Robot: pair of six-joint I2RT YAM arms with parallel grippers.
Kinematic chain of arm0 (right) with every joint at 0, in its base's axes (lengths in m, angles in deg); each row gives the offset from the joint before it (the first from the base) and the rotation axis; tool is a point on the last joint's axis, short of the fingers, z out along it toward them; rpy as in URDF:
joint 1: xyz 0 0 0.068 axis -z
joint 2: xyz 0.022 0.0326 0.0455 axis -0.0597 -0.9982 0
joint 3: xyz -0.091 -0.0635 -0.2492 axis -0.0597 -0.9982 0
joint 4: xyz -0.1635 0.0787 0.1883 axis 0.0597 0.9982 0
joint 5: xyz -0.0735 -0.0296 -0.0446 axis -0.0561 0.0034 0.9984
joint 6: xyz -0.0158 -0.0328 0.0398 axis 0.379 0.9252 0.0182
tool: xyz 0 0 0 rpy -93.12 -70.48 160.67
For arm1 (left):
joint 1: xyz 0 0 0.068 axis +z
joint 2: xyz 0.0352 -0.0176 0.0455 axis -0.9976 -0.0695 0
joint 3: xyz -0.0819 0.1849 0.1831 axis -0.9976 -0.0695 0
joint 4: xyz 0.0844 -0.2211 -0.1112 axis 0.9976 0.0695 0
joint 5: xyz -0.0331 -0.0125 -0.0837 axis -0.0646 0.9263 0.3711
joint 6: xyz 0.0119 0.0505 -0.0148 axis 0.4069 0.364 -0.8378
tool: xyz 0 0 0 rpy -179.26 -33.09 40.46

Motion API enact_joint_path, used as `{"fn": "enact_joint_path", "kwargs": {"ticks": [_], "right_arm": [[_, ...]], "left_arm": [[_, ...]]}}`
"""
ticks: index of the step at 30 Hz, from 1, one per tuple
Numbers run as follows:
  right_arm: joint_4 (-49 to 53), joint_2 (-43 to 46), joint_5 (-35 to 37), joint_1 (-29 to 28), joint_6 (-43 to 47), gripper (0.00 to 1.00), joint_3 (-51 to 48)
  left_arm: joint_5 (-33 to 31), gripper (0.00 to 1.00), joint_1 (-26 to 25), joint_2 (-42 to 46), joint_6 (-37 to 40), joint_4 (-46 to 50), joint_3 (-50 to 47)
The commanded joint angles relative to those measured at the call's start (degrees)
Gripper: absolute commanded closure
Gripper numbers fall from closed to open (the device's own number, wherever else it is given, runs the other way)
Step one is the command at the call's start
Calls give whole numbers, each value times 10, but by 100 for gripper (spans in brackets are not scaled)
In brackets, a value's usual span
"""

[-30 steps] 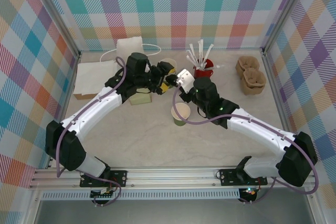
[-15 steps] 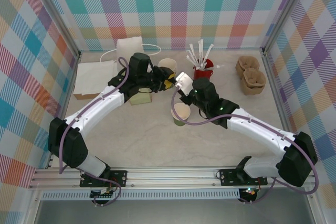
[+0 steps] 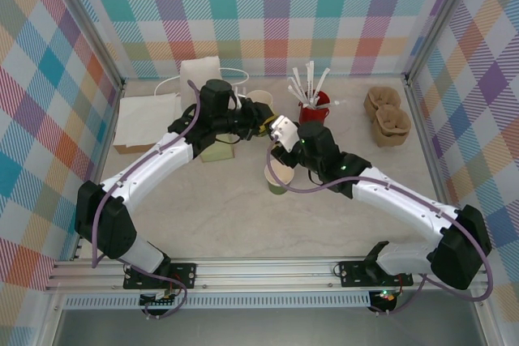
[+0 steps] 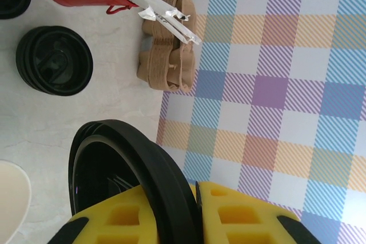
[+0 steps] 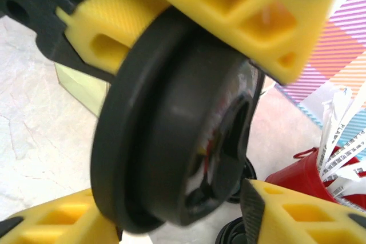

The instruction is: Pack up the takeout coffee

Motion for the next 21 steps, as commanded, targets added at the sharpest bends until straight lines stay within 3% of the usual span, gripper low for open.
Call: {"fn": "enact_joint_path", "kwargs": {"ticks": [1,7,13,17,21], "right_arm": [[33,37,-60,21,-32,34,17],[47,113,-200,92,-48,0,-23],[-33,139,-395,198,-16,0,-77],[-126,127,-468,210,44,0,-110],[-147,79,-524,211,53,0,-71]], "left_arm": [[5,88,-3,8,69,11,11],[22,89,-3,24,147,21,0],[71,89,-2,38,224,41,6],[99,89,-4,42,266,65,21],[106,89,-3,47,277,92,22]]}}
